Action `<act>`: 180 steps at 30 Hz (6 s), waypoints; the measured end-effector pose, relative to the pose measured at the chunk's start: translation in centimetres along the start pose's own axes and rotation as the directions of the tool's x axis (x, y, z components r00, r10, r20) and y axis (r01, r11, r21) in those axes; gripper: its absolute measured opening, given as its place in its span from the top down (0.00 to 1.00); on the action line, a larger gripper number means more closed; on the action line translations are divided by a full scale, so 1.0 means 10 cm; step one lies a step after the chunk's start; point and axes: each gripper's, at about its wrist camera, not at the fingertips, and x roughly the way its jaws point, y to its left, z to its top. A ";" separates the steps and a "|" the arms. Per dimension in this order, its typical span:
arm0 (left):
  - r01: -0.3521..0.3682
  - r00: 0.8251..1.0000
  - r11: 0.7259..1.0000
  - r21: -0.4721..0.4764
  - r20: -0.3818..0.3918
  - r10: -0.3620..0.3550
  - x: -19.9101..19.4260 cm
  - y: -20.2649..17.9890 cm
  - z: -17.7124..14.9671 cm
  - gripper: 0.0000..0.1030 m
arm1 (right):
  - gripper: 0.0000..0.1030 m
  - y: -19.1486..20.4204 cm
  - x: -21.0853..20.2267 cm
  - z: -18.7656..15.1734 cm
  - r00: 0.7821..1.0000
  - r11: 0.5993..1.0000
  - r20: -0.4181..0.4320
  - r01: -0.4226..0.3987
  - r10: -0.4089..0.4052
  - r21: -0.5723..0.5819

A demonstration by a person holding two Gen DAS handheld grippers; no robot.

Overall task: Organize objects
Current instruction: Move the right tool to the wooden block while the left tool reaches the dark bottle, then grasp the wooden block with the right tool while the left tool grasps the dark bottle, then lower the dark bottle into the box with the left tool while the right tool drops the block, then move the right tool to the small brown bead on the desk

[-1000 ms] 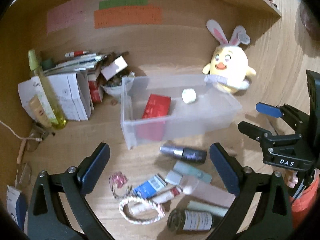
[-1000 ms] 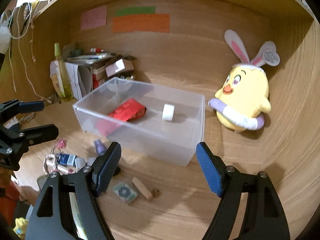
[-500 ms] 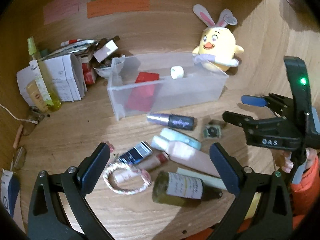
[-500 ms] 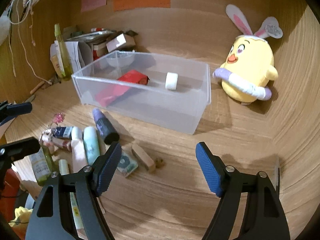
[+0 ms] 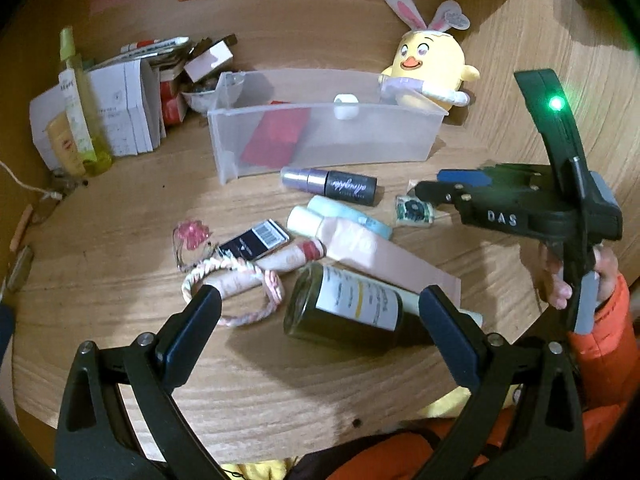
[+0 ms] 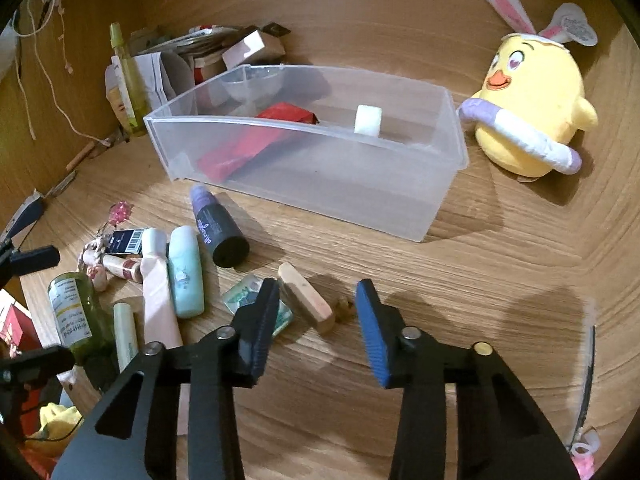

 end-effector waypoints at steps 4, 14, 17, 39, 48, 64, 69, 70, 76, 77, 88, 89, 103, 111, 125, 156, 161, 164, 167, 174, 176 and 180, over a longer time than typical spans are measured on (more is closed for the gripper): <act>0.015 1.000 1.000 -0.003 -0.004 -0.015 0.02 0.00 -0.03 0.11 | 0.74 0.00 0.03 0.04 1.000 1.000 -0.007 0.000 0.000 -0.002; 0.080 0.997 0.996 -0.028 -0.019 -0.081 0.11 -0.03 -0.03 0.34 | 0.83 -0.02 0.11 0.06 1.000 1.000 -0.021 0.021 -0.021 -0.016; 0.077 0.997 0.997 -0.021 -0.013 -0.078 0.12 -0.06 -0.02 0.36 | 0.83 -0.02 0.11 0.06 1.000 1.000 -0.016 0.017 -0.018 -0.015; 0.011 0.987 0.998 -0.060 0.158 -0.001 -0.23 0.14 0.40 0.38 | 0.91 -0.08 -0.15 0.06 0.997 0.999 0.064 0.038 -0.039 0.009; -0.013 0.973 0.996 -0.083 0.229 0.032 -0.30 0.22 0.71 0.38 | 0.91 -0.05 -0.44 0.17 0.987 0.999 0.149 0.053 -0.053 0.007; -0.055 0.942 0.994 -0.093 0.325 0.083 -0.32 0.24 1.29 0.38 | 0.91 -0.06 -0.76 0.55 0.958 0.999 0.285 0.031 -0.036 0.024; -0.054 0.940 0.993 -0.103 0.330 0.085 -0.27 0.27 1.43 0.38 | 0.91 -0.07 -0.80 0.67 0.948 0.999 0.314 0.039 -0.046 0.027; -0.056 0.940 0.993 -0.103 0.329 0.088 -0.25 0.27 1.46 0.38 | 0.91 -0.07 -0.80 0.69 0.946 0.999 0.320 0.043 -0.049 0.027; -0.064 0.948 0.991 -0.113 0.302 0.096 -0.05 0.31 1.61 0.38 | 0.91 -0.13 -0.77 0.86 0.941 0.999 0.336 0.035 -0.046 0.038; -0.063 0.951 0.991 -0.115 0.294 0.095 -0.01 0.32 1.63 0.38 | 0.91 -0.14 -0.75 0.89 0.942 0.999 0.334 0.031 -0.043 0.042; -0.076 0.978 0.989 -0.123 0.185 0.098 0.50 0.40 1.73 0.38 | 0.91 -0.19 -0.40 1.06 0.961 0.998 0.274 0.029 -0.043 0.055; -0.076 0.979 0.989 -0.124 0.177 0.097 0.53 0.41 1.73 0.38 | 0.91 -0.19 -0.35 1.07 0.963 0.998 0.265 0.030 -0.044 0.058; -0.051 0.996 0.994 -0.099 0.072 0.059 0.98 0.35 1.71 0.38 | 0.91 -0.27 0.19 1.04 0.985 0.994 0.143 0.086 -0.096 0.072; -0.054 0.998 0.996 -0.077 0.025 0.056 1.12 0.27 1.66 0.38 | 0.91 -0.20 0.31 1.04 0.988 0.993 0.114 0.104 -0.109 0.052; -0.053 0.998 0.996 -0.066 0.018 0.054 1.09 0.24 1.65 0.36 | 0.90 -0.15 0.32 1.02 0.988 0.994 0.111 0.107 -0.110 0.036; -0.049 0.985 0.998 -0.046 0.162 0.056 0.08 0.30 1.34 0.03 | 0.20 -0.10 -0.67 0.80 0.941 0.994 0.319 0.101 -0.112 0.051; -0.061 0.984 0.998 -0.028 0.164 0.065 -0.08 0.32 1.18 0.02 | 0.19 -0.11 -0.73 0.70 0.942 0.994 0.318 0.096 -0.108 0.053; -0.071 0.986 0.997 -0.014 0.153 0.072 -0.11 0.33 1.08 0.02 | 0.19 -0.12 -0.71 0.61 0.946 0.993 0.302 0.107 -0.117 0.049; -0.080 0.988 0.997 -0.002 0.134 0.080 -0.11 0.35 0.98 0.02 | 0.19 -0.12 -0.67 0.51 0.953 0.993 0.278 0.114 -0.120 0.041; -0.088 0.994 0.996 -0.032 0.066 0.090 0.01 0.52 0.77 0.02 | 0.19 -0.15 -0.60 0.27 0.962 0.989 0.231 0.145 -0.147 0.026; -0.094 0.994 0.995 -0.041 0.045 0.095 0.06 0.57 0.72 0.02 | 0.19 -0.16 -0.58 0.21 0.965 0.989 0.215 0.147 -0.148 0.023; -0.109 0.994 0.993 -0.054 -0.001 0.110 0.19 0.66 0.63 0.02 | 0.19 -0.20 -0.48 0.12 0.971 0.987 0.176 0.158 -0.160 0.023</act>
